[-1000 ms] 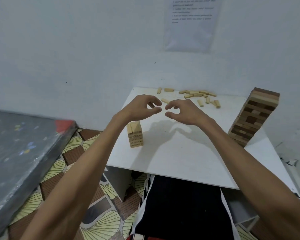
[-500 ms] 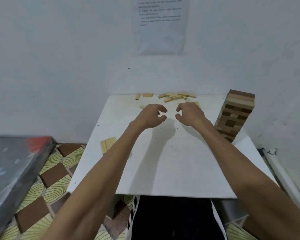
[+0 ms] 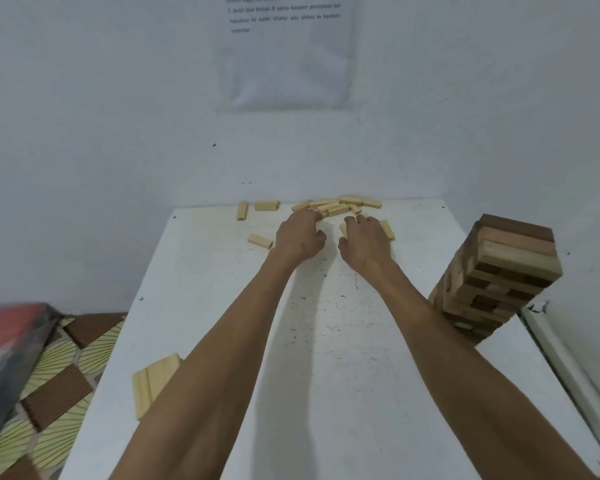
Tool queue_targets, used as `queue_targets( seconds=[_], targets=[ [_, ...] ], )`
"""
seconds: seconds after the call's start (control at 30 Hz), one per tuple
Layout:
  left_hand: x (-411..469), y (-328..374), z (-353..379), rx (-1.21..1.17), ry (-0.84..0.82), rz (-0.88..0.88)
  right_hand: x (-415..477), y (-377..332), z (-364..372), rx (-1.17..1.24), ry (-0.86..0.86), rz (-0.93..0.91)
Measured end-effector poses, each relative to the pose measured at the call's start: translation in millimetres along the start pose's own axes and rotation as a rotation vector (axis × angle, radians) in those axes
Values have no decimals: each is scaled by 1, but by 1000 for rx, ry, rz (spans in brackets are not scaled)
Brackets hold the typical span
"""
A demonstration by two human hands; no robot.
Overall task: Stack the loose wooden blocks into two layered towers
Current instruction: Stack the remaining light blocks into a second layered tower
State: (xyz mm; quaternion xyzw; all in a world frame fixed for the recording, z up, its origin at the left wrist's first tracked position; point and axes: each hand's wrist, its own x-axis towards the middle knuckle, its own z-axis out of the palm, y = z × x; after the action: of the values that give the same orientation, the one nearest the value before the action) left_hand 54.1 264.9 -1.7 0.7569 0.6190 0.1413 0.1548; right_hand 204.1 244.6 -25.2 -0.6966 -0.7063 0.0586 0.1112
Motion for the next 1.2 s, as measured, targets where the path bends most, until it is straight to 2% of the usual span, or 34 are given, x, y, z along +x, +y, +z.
queue_targets(
  seconds=[0.13,0.37,0.53,0.77,1.0,1.2],
  targets=[
    [11,-7,20,139,-28,9,2,2,17,36,58,-12],
    [-4,-18,38,113,188,-15,-18,4,26,283,259,21],
    [-3,-17,31,-18,196,-60,-10,0,14,312,196,109],
    [-43,-14,24,-206,274,-119,-40,-8,4,385,213,128],
    [-142,-3,26,-402,399,-92,-131,-14,-14,458,165,37],
    [-229,-2,39,-411,440,-81,-225,-16,-7,497,50,-40]
  ],
)
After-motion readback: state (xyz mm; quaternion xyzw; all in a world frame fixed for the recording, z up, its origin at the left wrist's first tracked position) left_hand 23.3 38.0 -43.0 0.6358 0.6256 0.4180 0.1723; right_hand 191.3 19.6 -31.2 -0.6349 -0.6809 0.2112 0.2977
